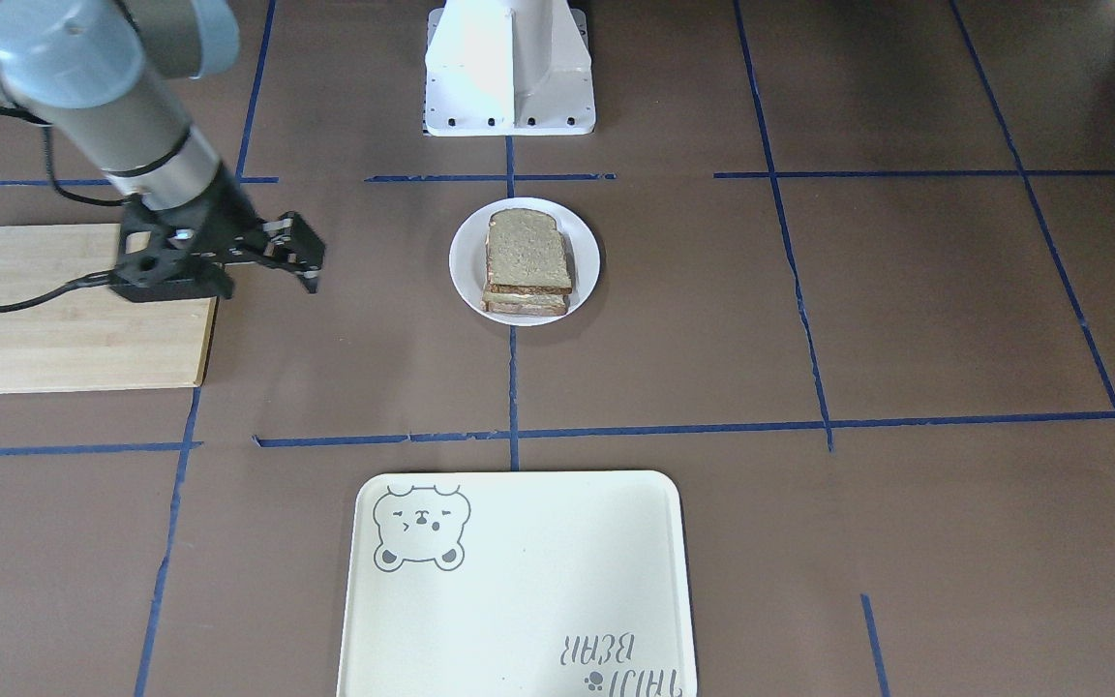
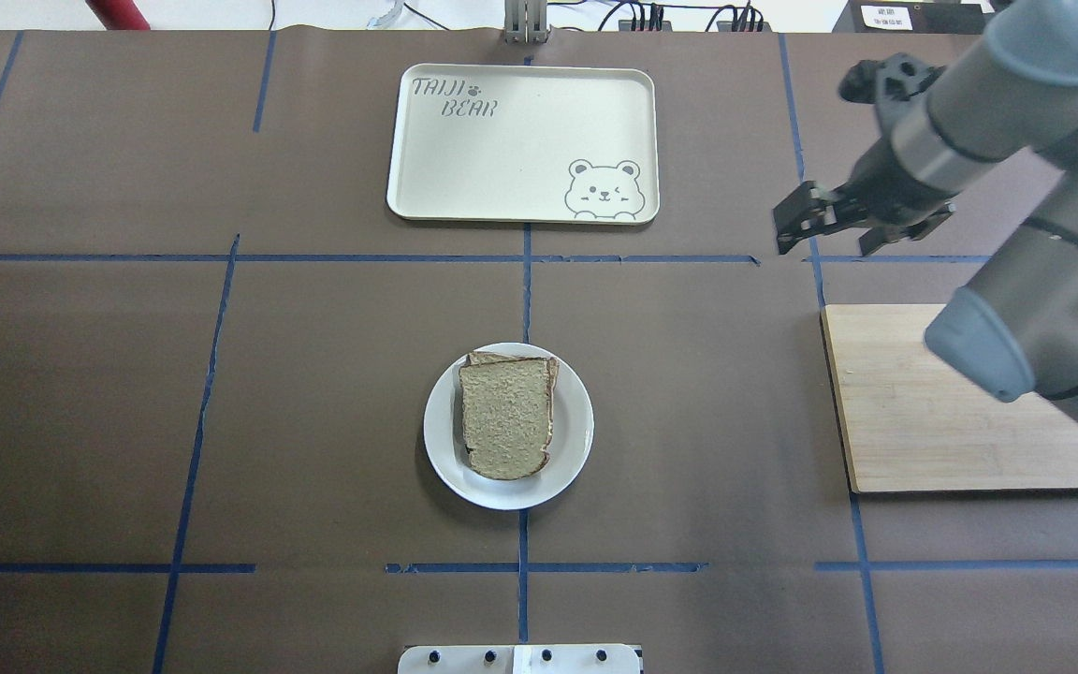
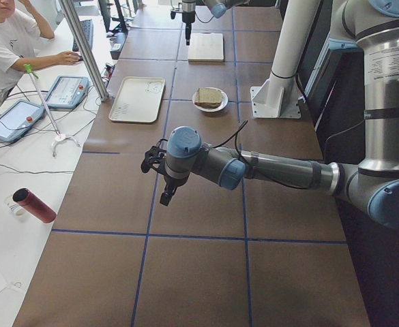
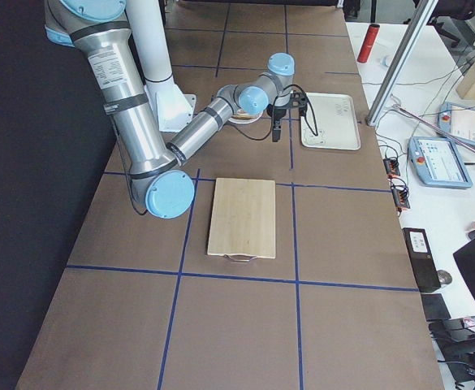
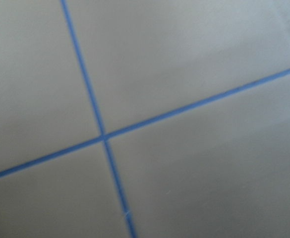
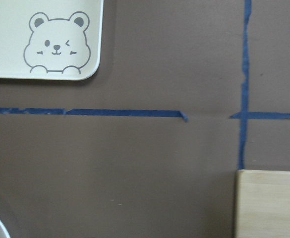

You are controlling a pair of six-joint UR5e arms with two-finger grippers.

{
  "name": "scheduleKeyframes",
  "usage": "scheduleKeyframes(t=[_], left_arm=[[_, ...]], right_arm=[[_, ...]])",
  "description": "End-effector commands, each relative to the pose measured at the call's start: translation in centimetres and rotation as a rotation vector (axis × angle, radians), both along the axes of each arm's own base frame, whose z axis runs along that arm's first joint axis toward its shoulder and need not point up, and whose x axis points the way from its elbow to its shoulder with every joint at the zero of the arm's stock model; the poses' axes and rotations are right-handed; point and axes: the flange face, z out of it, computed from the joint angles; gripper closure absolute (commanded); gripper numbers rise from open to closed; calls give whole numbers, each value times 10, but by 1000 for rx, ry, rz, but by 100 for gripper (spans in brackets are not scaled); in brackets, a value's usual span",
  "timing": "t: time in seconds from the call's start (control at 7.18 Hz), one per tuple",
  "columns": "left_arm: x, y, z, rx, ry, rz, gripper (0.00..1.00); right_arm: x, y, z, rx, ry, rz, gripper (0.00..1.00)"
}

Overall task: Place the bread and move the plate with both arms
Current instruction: 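Open the right gripper and withdraw the right arm away from the plate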

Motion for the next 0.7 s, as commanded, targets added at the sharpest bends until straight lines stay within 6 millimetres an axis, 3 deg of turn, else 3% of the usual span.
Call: scheduleKeyframes(t=[0.0,0.28,0.42,0.56], left_arm=[[85,-4,-49,-87,94,31,0],[159,13,-79,-196,200,25,0],[200,21,-99,-250,272,30,0],[240,25,-130,-302,329,9,0]], right_arm=[[117,4,103,92,65,-96,0],[229,42,197,167,134,-161,0],[275,74,239,172,151,-178,0],[302,101,266,172,159,-188,0]])
